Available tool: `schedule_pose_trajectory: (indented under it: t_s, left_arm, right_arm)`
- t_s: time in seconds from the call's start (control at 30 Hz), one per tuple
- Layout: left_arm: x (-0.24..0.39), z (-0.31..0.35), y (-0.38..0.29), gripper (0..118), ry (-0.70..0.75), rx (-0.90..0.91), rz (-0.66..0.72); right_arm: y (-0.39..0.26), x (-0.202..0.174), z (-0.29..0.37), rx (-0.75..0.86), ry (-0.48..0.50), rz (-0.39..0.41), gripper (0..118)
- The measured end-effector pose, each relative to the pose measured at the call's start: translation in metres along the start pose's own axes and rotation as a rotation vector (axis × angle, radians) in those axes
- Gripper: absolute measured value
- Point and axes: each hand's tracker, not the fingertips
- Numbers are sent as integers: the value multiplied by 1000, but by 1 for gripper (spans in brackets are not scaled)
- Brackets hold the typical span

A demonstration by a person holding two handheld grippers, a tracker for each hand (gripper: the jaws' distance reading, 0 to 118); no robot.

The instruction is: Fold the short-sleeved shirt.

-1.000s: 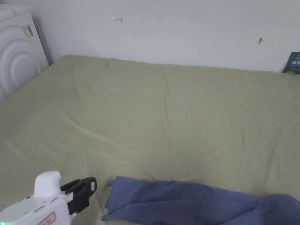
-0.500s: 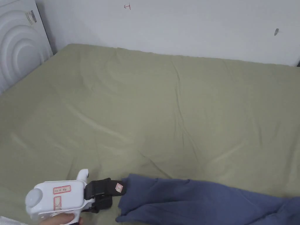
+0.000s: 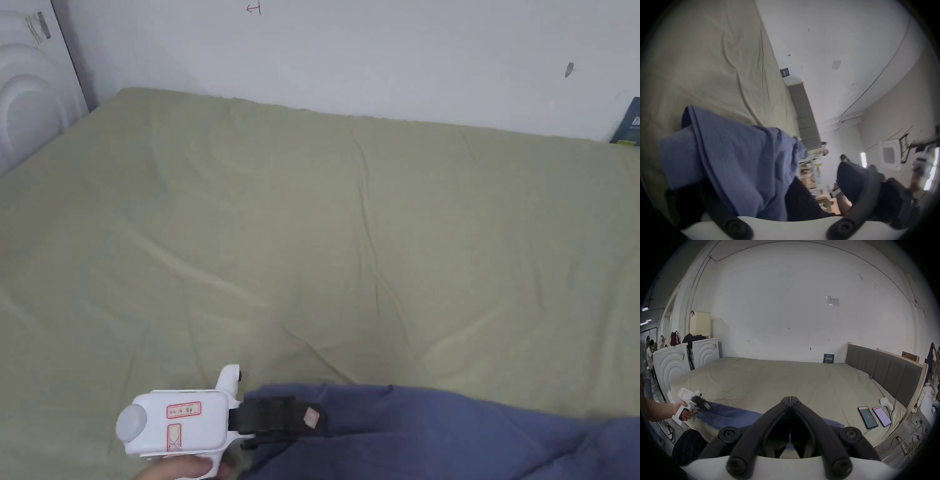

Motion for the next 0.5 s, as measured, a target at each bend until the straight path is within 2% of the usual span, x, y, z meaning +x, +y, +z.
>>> schedule_pose_trajectory:
  t_s: [0.03,0.07,0.1,0.13,0.17,0.27,0.37,0.4,0.5]
  left_arm:
    - [-8,-13,1,8,153,-51,44]
    - [-19,-17,-10,7,324,-87,171]
    - [-12,-12,-12,7,169,-15,172]
    - [11,-14,-8,7,103,51,108]
    - [27,-16,-7,7,342,30,0]
    - [68,-17,-15,7,514,57,-75]
    - [92,1,-17,7,763,71,-193]
    - [96,4,-18,7,734,98,-157]
    - [97,31,-15,7,922,137,-182]
  right_arm:
    - [0,-1,0,-1,7,3,0]
    - [0,-1,0,0,17,6,0]
    - [0,-1,0,0,23,10,0]
    - [0,-1,-1,1,25,16,0]
    - [1,-1,0,2,26,24,0]
    - [6,1,4,20,35,17,0]
    - [4,6,9,43,24,29,0]
    - [4,8,11,46,24,32,0]
    - [-1,12,16,57,27,36,0]
